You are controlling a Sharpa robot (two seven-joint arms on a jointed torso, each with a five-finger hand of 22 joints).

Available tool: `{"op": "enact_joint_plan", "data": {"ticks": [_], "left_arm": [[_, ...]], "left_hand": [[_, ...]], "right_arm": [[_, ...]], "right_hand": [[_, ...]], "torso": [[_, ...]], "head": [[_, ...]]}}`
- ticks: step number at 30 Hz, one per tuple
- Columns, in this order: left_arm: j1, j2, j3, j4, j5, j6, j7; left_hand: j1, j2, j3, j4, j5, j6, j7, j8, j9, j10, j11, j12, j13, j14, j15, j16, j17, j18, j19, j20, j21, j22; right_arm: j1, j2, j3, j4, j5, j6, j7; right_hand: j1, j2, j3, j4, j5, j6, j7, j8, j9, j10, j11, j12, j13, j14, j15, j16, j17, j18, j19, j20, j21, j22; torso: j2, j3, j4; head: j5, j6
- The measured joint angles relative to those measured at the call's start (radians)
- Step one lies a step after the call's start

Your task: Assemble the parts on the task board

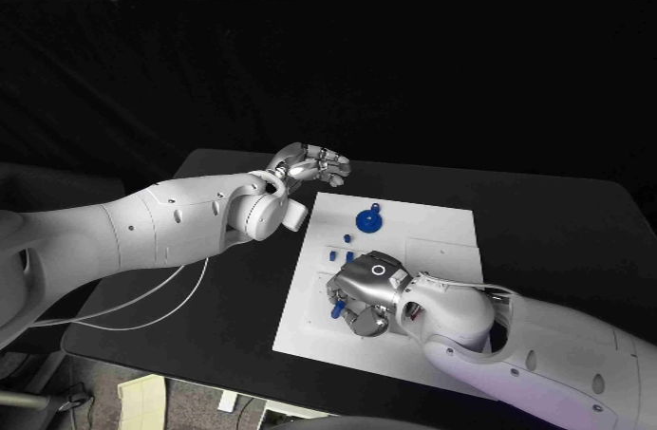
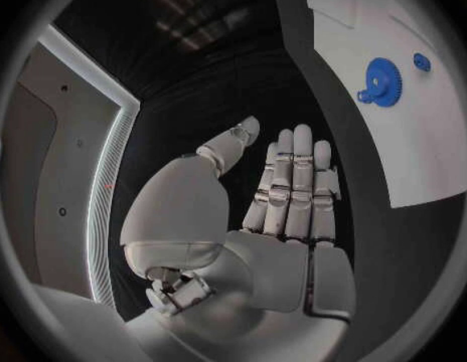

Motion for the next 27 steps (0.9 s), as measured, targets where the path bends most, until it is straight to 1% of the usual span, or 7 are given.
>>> {"op": "enact_joint_plan", "data": {"ticks": [8,14,23,27], "left_arm": [[0.0,0.001,0.0,-0.001,0.0,0.001,0.0],[0.0,0.002,0.0,-0.001,0.0,0.002,-0.001],[0.0,0.002,0.0,-0.001,0.0,0.004,-0.001],[0.0,0.002,0.0,-0.001,0.0,0.005,-0.001]], "left_hand": [[0.0,0.0,0.0,0.0,0.0,0.0,0.0,0.0,0.0,0.0,0.0,0.0,0.0,0.0,0.0,-0.004,0.001,0.0,0.0,0.0,0.0,0.0],[0.0,0.0,0.0,0.0,0.0,0.0,0.0,0.0,0.0,0.0,0.0,0.0,0.0,0.0,0.0,-0.004,0.001,0.0,0.0,0.0,0.0,0.001],[0.0,0.0,-0.003,0.003,0.0,0.0,0.0,0.0,0.0,0.0,0.0,0.0,0.0,0.0,0.0,-0.004,0.002,0.0,0.0,0.0,-0.004,0.001],[0.0,0.0,-0.003,0.003,0.0,0.0,0.0,0.0,0.0,0.0,0.0,0.0,0.0,0.0,0.0,-0.004,0.003,0.0,0.0,0.0,-0.004,0.001]], "right_arm": [[0.0,0.009,-0.002,0.001,-0.005,0.005,-0.003],[0.0,0.016,-0.007,-0.001,-0.008,0.009,-0.005],[0.003,0.021,-0.011,-0.003,-0.008,0.013,-0.009],[0.003,0.021,-0.012,-0.004,-0.004,0.013,-0.009]], "right_hand": [[0.0,0.0,0.0,0.0,0.0,0.0,0.0,-0.001,0.0,0.003,0.003,0.0,0.0,0.0,0.0,0.0,0.0,0.0,0.0,0.0,0.0,0.0],[0.0,0.0,-0.001,-0.001,-0.003,0.002,-0.002,-0.003,0.0,0.003,0.003,0.0,0.0,0.0,0.0,0.0,0.0,0.0,-0.003,-0.002,0.0,0.0],[0.0,0.0,-0.001,-0.001,-0.003,0.002,-0.003,0.001,0.0,0.002,0.002,0.0,0.002,0.001,0.001,0.0,0.0,0.0,-0.003,-0.002,0.0,0.0],[-0.007,0.006,-0.007,-0.007,0.001,0.001,-0.003,0.001,0.0,0.002,0.002,0.0,0.001,0.001,0.001,0.0,-0.001,0.0,-0.003,-0.001,0.0,0.0]], "torso": [[0.0,0.0002,-0.0001],[0.0,0.0001,0.0004],[0.0,-0.0002,0.0005],[0.0,-0.0005,0.0005]], "head": [[-0.001,-0.001],[-0.003,-0.001],[-0.003,-0.001],[-0.003,-0.001]]}}
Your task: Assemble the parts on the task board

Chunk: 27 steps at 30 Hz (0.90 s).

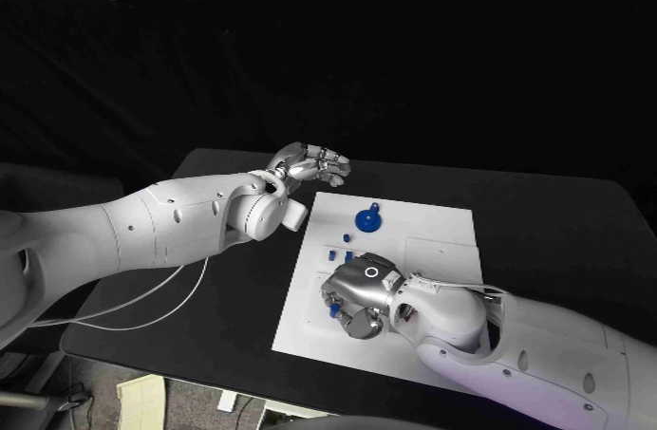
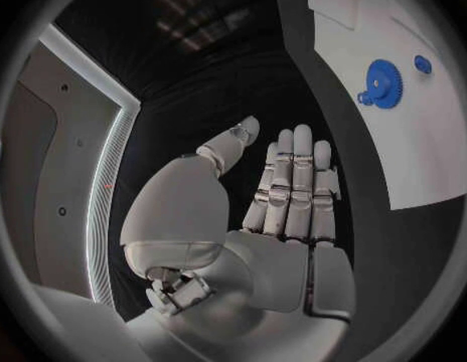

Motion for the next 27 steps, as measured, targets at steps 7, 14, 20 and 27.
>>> {"op": "enact_joint_plan", "data": {"ticks": [7,14,20,27], "left_arm": [[0.0,0.0,0.0,0.0,0.0,0.001,0.0],[0.0,-0.001,0.0,0.0,0.0,0.001,-0.001],[0.0,-0.001,0.0,0.0,0.0,0.003,-0.001],[0.0,-0.002,0.0,0.0,0.0,0.004,-0.003]], "left_hand": [[0.0,0.0,0.0,0.0,0.0,0.0,0.0,0.0,0.0,0.0,0.0,0.0,0.0,0.0,0.0,0.0,0.001,0.0,0.0,0.0,0.0,0.0],[0.0,0.0,0.0,0.0,0.0,0.0,0.0,0.0,0.0,0.0,0.0,0.0,0.0,0.0,0.0,0.0,0.001,0.0,0.0,0.0,0.0,0.001],[0.0,0.0,0.0,0.0,0.0,0.0,0.0,0.0,0.0,0.0,0.0,0.0,0.0,0.0,0.0,-0.003,0.002,0.0,0.0,0.0,0.0,0.001],[0.0,0.0,0.0,0.0,0.0,-0.003,0.003,0.0,-0.001,0.0,0.0,0.0,0.0,0.0,0.0,-0.004,0.005,0.0,0.0,0.0,0.0,0.002]], "right_arm": [[-0.001,-0.001,-0.003,-0.001,0.016,-0.004,0.002],[-0.004,-0.005,-0.006,-0.003,0.038,-0.018,0.003],[-0.004,-0.011,-0.006,-0.003,0.049,-0.042,0.003],[-0.004,-0.029,-0.006,0.006,0.064,-0.066,0.003]], "right_hand": [[-0.061,-0.031,-0.069,-0.021,0.016,-0.025,0.018,-0.018,-0.009,-0.027,0.013,-0.02,-0.002,0.0,0.0,0.0,-0.004,0.0,-0.001,0.001,0.0,0.0],[-0.085,-0.057,-0.148,-0.032,0.016,-0.068,0.036,-0.041,-0.023,-0.069,0.029,-0.042,-0.011,0.002,0.018,0.0,-0.006,0.0,-0.004,0.004,0.004,0.0],[-0.076,-0.066,-0.163,-0.027,0.012,-0.086,0.043,-0.048,-0.028,-0.089,0.032,-0.046,-0.016,-0.001,0.022,0.0,-0.007,-0.001,-0.005,0.005,0.004,0.0],[-0.072,-0.07,-0.169,-0.022,0.012,-0.092,0.045,-0.052,-0.03,-0.093,0.036,-0.046,-0.018,-0.004,0.025,0.0,-0.008,-0.002,-0.007,0.007,0.004,0.0]], "torso": [[0.0,0.0001,-0.0004],[0.0,0.0006,-0.0007],[0.0,0.0009,-0.0007],[0.0,0.001,-0.0003]], "head": [[-0.001,0.0],[-0.002,0.0],[-0.002,0.001],[-0.004,0.003]]}}
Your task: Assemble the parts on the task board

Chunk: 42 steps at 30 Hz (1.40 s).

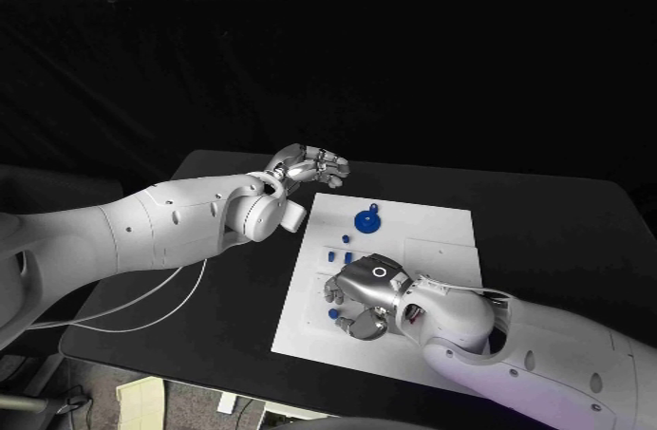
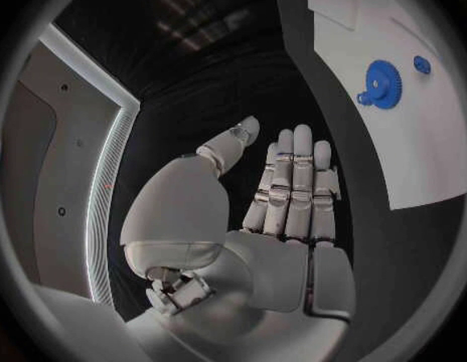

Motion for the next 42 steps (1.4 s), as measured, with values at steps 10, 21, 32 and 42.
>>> {"op": "enact_joint_plan", "data": {"ticks": [10,21,32,42], "left_arm": [[0.0,-0.002,0.0,-0.001,0.0,0.001,-0.001],[-0.004,-0.001,-0.002,-0.017,0.0,0.002,-0.001],[-0.018,0.001,-0.007,-0.022,0.004,0.003,-0.001],[-0.025,-0.004,-0.012,-0.009,0.008,0.004,-0.002]], "left_hand": [[0.0,0.0,0.0,0.0,0.0,0.0,0.0,0.0,0.0,0.0,0.0,0.0,-0.001,0.0,0.0,0.0,0.001,0.0,0.0,0.0,0.0,0.0],[0.0,0.0,0.0,0.0,0.0,0.0,0.0,0.0,0.0,0.0,0.0,0.0,-0.001,0.0,0.0,-0.004,0.002,0.0,0.004,0.004,0.0,0.001],[0.0,0.0,-0.002,0.002,0.0,0.0,0.0,0.0,0.0,0.0,0.0,0.0,-0.001,0.0,0.0,-0.004,0.004,0.0,0.004,0.004,0.0,0.002],[0.0,0.0,-0.002,0.002,0.0,0.0,0.0,0.0,0.0,0.0,0.0,0.0,-0.001,0.0,0.0,-0.004,0.006,0.0,0.004,0.004,0.0,0.001]], "right_arm": [[0.007,-0.091,0.02,0.08,0.084,-0.042,0.017],[0.081,-0.262,0.082,0.122,0.397,-0.032,0.049],[0.134,-0.367,0.082,0.085,0.667,0.079,-0.005],[0.157,-0.449,0.078,0.078,0.813,0.277,-0.269]], "right_hand": [[-0.005,-0.013,-0.024,0.008,0.0,-0.021,0.01,-0.006,-0.005,-0.018,0.007,0.0,-0.002,0.004,0.004,0.0,-0.001,-0.002,-0.001,0.002,0.0,0.0],[-0.04,0.025,-0.094,0.017,0.038,-0.016,0.006,-0.006,-0.003,0.091,-0.038,0.08,0.042,0.01,-0.022,0.015,0.0,-0.002,-0.003,-0.004,0.001,0.0],[-0.05,0.056,-0.104,0.054,0.039,-0.003,-0.037,0.007,0.034,-0.013,-0.08,0.654,0.584,0.013,-0.071,0.047,0.014,0.004,0.01,-0.024,0.033,0.0],[-0.125,0.049,0.013,0.181,-0.009,-0.008,-0.042,0.004,0.059,-0.074,-0.084,0.961,0.873,0.005,-0.073,0.147,0.11,0.014,0.015,-0.029,0.068,0.0]], "torso": [[-0.001,-0.0001,-0.0004],[-0.004,-0.0001,-0.0033],[-0.014,0.0043,-0.0104],[-0.02,0.0068,-0.0165]], "head": [[-0.007,0.005],[-0.051,0.031],[-0.104,0.048],[-0.136,0.042]]}}
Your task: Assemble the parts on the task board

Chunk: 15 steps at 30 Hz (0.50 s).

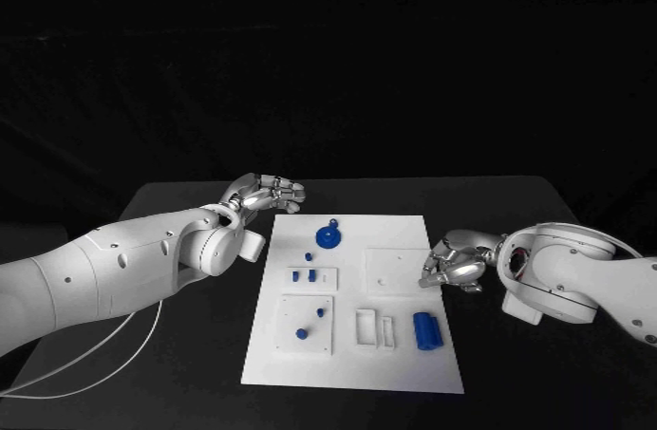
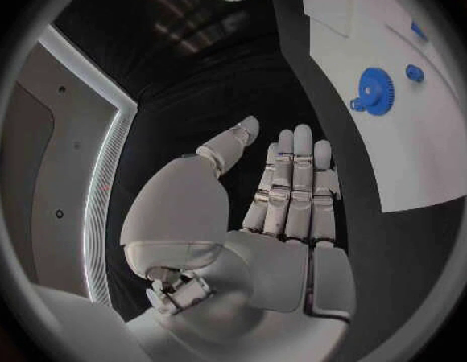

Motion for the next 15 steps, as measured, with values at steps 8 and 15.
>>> {"op": "enact_joint_plan", "data": {"ticks": [8,15], "left_arm": [[-0.005,-0.008,-0.005,0.021,0.002,0.001,-0.001],[-0.007,-0.011,-0.007,0.031,0.003,0.002,-0.002]], "left_hand": [[-0.004,0.004,0.0,0.0,0.0,0.0,0.0,0.0,0.0,0.0,0.0,0.0,0.0,0.0,0.0,0.0,0.002,0.0,0.0,0.0,0.0,0.001],[-0.004,0.004,0.0,0.0,0.0,0.0,0.0,0.0,0.0,0.0,0.0,0.0,0.0,0.0,0.0,-0.004,0.003,0.0,0.0,0.0,0.0,0.001]], "right_arm": [[0.0,-0.026,-0.015,0.038,0.104,0.082,-0.112],[0.0,-0.035,-0.047,0.056,0.146,0.113,-0.153]], "right_hand": [[-0.053,0.01,-0.022,0.022,0.0,0.012,-0.012,0.022,0.036,-0.002,-0.001,0.041,0.047,-0.005,-0.005,0.018,0.026,0.0,0.002,-0.002,0.022,0.0],[-0.091,0.017,-0.029,0.034,0.0,0.012,-0.012,0.024,0.052,-0.004,-0.001,0.055,0.068,-0.002,-0.009,0.026,0.035,-0.001,0.002,-0.009,0.035,0.0]], "torso": [[-0.001,0.0019,-0.0016],[-0.001,-0.0006,-0.002]], "head": [[-0.015,-0.006],[-0.025,-0.011]]}}
